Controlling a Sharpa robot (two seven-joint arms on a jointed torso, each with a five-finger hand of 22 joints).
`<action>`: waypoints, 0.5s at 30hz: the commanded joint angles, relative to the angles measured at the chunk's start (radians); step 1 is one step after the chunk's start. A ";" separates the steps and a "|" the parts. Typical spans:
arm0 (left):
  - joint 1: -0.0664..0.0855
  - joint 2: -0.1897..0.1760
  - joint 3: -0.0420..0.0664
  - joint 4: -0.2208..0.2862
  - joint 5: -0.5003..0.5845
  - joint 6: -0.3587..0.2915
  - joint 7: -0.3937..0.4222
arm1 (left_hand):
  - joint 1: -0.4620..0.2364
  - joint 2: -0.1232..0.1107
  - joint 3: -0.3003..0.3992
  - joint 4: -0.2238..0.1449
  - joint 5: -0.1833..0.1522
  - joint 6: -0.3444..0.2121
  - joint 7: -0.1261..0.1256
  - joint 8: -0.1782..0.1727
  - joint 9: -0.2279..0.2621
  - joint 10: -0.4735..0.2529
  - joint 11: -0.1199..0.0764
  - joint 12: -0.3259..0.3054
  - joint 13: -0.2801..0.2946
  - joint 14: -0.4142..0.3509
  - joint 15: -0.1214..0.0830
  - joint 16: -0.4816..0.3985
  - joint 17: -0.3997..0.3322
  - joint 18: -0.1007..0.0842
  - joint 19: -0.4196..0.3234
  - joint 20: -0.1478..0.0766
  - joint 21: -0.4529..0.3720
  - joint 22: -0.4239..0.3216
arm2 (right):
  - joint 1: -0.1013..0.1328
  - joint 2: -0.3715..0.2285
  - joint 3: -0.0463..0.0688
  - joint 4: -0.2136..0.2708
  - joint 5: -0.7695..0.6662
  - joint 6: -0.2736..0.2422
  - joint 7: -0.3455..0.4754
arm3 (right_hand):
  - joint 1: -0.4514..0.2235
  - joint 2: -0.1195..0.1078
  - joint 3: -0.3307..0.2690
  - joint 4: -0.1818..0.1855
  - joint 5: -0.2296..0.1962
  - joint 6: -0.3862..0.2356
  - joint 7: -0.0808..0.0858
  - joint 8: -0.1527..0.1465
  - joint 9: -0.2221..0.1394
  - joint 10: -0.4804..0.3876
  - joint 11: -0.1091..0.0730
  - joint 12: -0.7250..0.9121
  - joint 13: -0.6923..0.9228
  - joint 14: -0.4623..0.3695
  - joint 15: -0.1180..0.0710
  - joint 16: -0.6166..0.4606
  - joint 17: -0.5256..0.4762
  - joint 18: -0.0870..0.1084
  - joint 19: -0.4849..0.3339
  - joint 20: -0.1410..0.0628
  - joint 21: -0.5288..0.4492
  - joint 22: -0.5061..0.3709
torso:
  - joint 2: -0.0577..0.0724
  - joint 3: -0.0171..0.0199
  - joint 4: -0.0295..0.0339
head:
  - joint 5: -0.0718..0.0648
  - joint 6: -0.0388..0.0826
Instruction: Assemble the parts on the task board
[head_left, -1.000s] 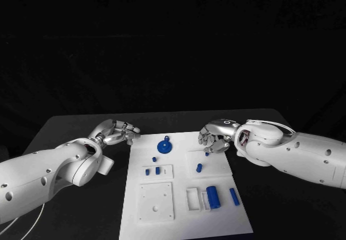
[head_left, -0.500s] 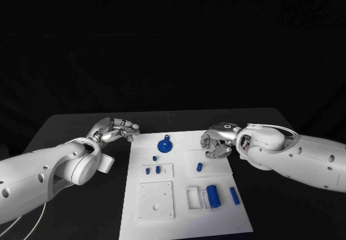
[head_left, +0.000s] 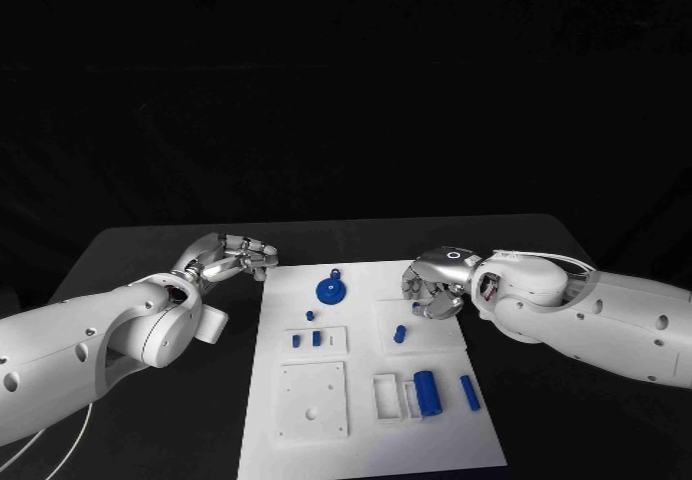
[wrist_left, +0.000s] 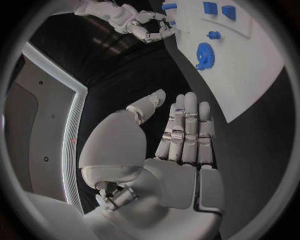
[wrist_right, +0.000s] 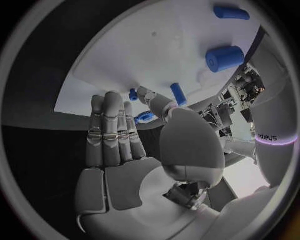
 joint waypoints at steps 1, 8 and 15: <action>0.001 0.000 0.001 0.000 0.010 0.013 0.008 | -0.007 0.004 -0.001 -0.001 -0.006 -0.004 -0.006 0.007 -0.001 -0.003 0.001 -0.004 -0.001 0.002 0.004 -0.007 0.000 -0.014 -0.006 -0.011 -0.005 -0.001 | -0.009 0.000 -0.006 0.004 -0.038 0.033 0.000 | 0.016 0.001 0.041 0.008 -0.023 0.015 -0.003 0.007 0.000 0.023 -0.006 -0.004 0.015 -0.002 -0.011 0.016 0.012 0.010 0.008 -0.003 0.013 0.023 | 0.000 -0.0002 -0.0005 | 0.000 -0.001; 0.001 -0.001 0.001 -0.002 0.010 0.016 0.002 | -0.007 0.004 -0.001 -0.001 -0.006 -0.004 -0.006 0.007 -0.001 -0.004 0.002 -0.004 -0.001 0.003 0.004 -0.009 0.001 -0.013 -0.006 -0.011 -0.006 -0.001 | -0.010 -0.001 -0.006 0.010 -0.056 0.033 -0.002 | 0.022 -0.003 0.092 0.011 -0.039 0.035 -0.010 0.010 0.002 0.046 -0.014 -0.010 0.035 -0.002 -0.018 0.042 0.029 0.010 0.014 -0.009 0.040 0.024 | 0.000 -0.0001 0.0000 | -0.002 -0.003; 0.001 -0.001 0.001 -0.005 0.010 0.017 -0.003 | -0.008 0.005 -0.001 -0.002 -0.006 -0.005 -0.006 0.007 -0.001 -0.005 0.002 -0.005 -0.001 0.003 0.004 -0.010 0.001 -0.013 -0.006 -0.011 -0.006 -0.001 | -0.012 0.002 -0.006 0.019 -0.080 -0.004 -0.012 | 0.018 -0.013 0.093 0.004 -0.034 0.039 -0.012 0.010 0.002 0.050 -0.016 -0.015 0.043 -0.004 -0.019 0.050 0.035 0.010 0.014 -0.012 0.052 0.024 | 0.000 -0.0002 0.0000 | -0.003 -0.004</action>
